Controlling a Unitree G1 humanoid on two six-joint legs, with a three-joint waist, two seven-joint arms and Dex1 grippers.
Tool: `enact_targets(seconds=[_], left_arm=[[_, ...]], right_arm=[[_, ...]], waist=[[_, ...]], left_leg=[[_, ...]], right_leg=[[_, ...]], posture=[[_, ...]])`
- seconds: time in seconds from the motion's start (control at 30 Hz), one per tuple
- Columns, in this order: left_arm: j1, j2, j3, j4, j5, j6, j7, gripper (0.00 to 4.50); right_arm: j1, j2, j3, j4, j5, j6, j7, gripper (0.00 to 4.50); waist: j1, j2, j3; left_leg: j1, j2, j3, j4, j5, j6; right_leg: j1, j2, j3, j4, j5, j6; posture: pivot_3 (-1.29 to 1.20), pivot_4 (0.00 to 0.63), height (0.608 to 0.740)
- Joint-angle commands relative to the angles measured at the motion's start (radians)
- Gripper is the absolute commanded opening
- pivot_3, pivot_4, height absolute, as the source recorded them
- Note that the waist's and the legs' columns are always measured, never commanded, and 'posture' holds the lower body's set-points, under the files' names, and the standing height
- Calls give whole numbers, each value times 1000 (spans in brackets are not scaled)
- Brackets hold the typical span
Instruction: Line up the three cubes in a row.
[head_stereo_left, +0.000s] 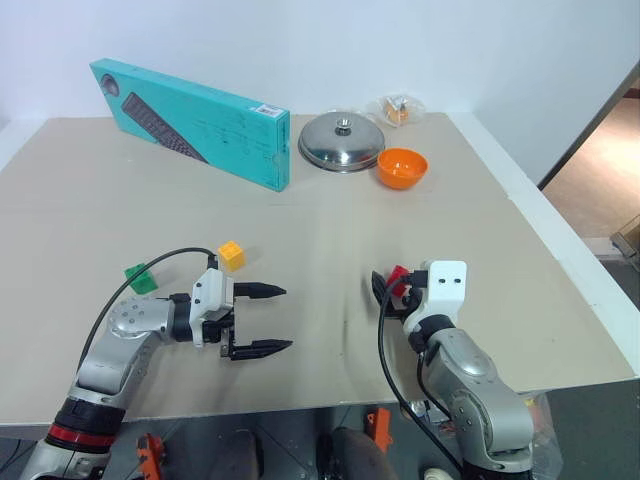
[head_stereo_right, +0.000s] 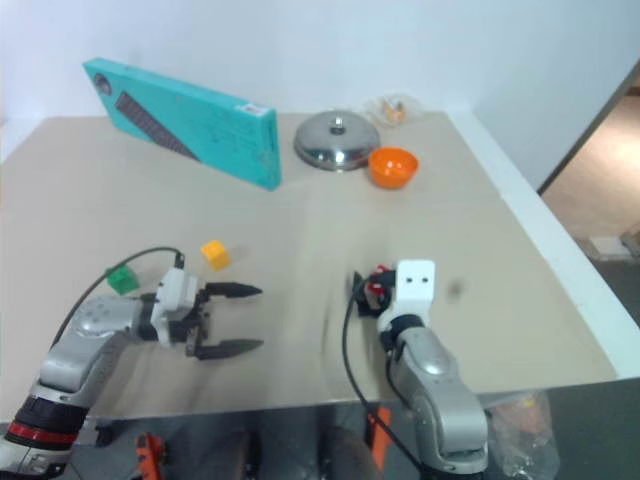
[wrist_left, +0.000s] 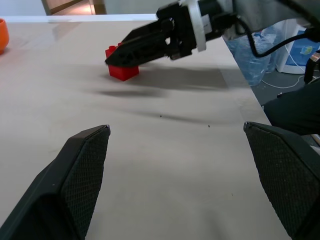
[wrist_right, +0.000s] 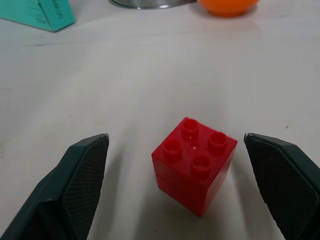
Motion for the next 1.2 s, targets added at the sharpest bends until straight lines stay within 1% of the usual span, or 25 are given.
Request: enact_targets(seconds=[0.03, 0.23, 0.27, 0.3, 0.33, 0.37, 0.4, 0.43, 0.47, 0.5, 0.63, 0.73, 0.83, 0.93, 1.07, 1.2], left_arm=[[-13, 5, -3, -6, -18, 3, -16, 4428], [-16, -1, -4, -1, -10, -5, -18, 4428], [-13, -2, -6, -1, -8, -8, -18, 4500], [-11, -2, -7, -1, -7, -12, -19, 4500], [-9, -3, -8, 0, -5, -15, -19, 4500], [-8, -4, -8, 0, -4, -16, -18, 4500], [-8, -5, -8, 1, -3, -18, -18, 4500], [-8, -6, -8, 2, -2, -19, -17, 4500], [-7, -7, -8, 3, -2, -22, -16, 4500], [-7, -8, -8, 5, -1, -24, -15, 4500], [-6, -11, -9, 10, 3, -31, -14, 4500], [-4, -12, -9, 15, 4, -35, -14, 4500], [-3, -14, -7, 20, 9, -38, -8, 4500], [1, -5, 1, 30, 11, -39, -9, 4500], [8, 9, 9, 39, 11, -37, -9, 4500], [25, 25, 25, 37, 0, -24, -5, 4500]], right_arm=[[-22, 17, -27, -3, -4, 4, -22, 4500], [-28, 31, -47, 17, -7, 2, -43, 4500], [-29, 32, -49, 18, -7, -1, -41, 3969], [-31, 32, -49, 18, -8, 0, -42, 3749], [-33, 36, -50, 18, -7, 1, -44, 3426], [-34, 38, -49, 18, -8, 4, -46, 3056], [-35, 38, -44, 18, -12, 6, -47, 2581], [-36, 38, -39, 18, -16, 7, -47, 2333], [-36, 40, -35, 18, -18, 7, -48, 1973], [-36, 41, -31, 19, -21, 7, -48, 1746], [-38, 35, -18, 18, -31, 7, -41, 1742], [-34, 13, 0, 18, -51, 3, -27, 1742], [-24, -24, 24, 12, -52, -17, 21, 1742], [-39, -119, 66, 19, -48, -58, 141, 1742], [-79, -223, 86, 47, -14, -110, 295, 1742], [-143, -325, 111, 83, 49, -144, 493, 1742]], waist=[[0, 0, 0], [0, 0, 0], [0, 0, 0], [-1, 0, 0], [-1, 0, 0], [-1, 0, 0], [-1, 0, 0], [-1, 0, 0], [-1, 0, 0], [-1, 0, 0], [-1, 0, 0], [-1, 0, 0], [-1, 0, 0], [-1, 0, 0], [-2, 0, 0], [-2, 0, 0]], left_leg=[[0, 0, 0, 0, 0, 0], [0, 0, 0, 0, 0, 0], [0, 0, 0, 0, 0, 0], [0, 0, 0, 0, 0, 0], [0, 0, 1, 0, 0, 0], [0, 0, 0, 0, 0, 0], [0, 0, 0, 0, 0, 0], [0, 0, 0, 0, 0, 0], [0, 0, 0, 0, 0, 0], [0, 0, 0, 0, 0, 0], [0, 1, 1, -1, 0, 0], [0, 1, 1, -1, 0, 0], [0, 1, 1, -1, 0, 0], [0, 0, 1, -1, 0, 0], [0, -2, 2, -1, 0, 0], [0, -2, 1, -1, 0, 0]], right_leg=[[0, 0, 0, 0, 0, 0], [0, 0, 1, 0, 0, 0], [-1, 0, 1, 0, 0, 0], [-1, 0, 1, 0, 0, 0], [-1, 0, 1, 0, 0, 0], [-1, 0, 1, 0, 0, 0], [-1, 0, 1, 0, 0, 0], [-1, 1, 1, 0, 0, 0], [-1, 1, 1, 0, 0, 0], [-1, 1, 1, 0, 0, 0], [-1, 0, 1, 0, 0, 0], [-1, 0, 1, 0, 0, 0], [-1, 0, 1, 0, 0, 0], [-1, 0, 1, 0, 0, 0], [-1, 2, 2, 0, 0, 0], [-1, 2, 1, 0, 0, 0]], posture=[[0, 150, 740], [0, 150, 740], [0, 150, 740], [0, 150, 740], [0, 150, 740], [0, 150, 740], [0, 150, 740], [0, 150, 740], [0, 150, 740], [0, 150, 740], [0, 150, 740], [0, 150, 740], [0, 150, 740], [0, 150, 740], [0, 150, 740], [0, 150, 740]])
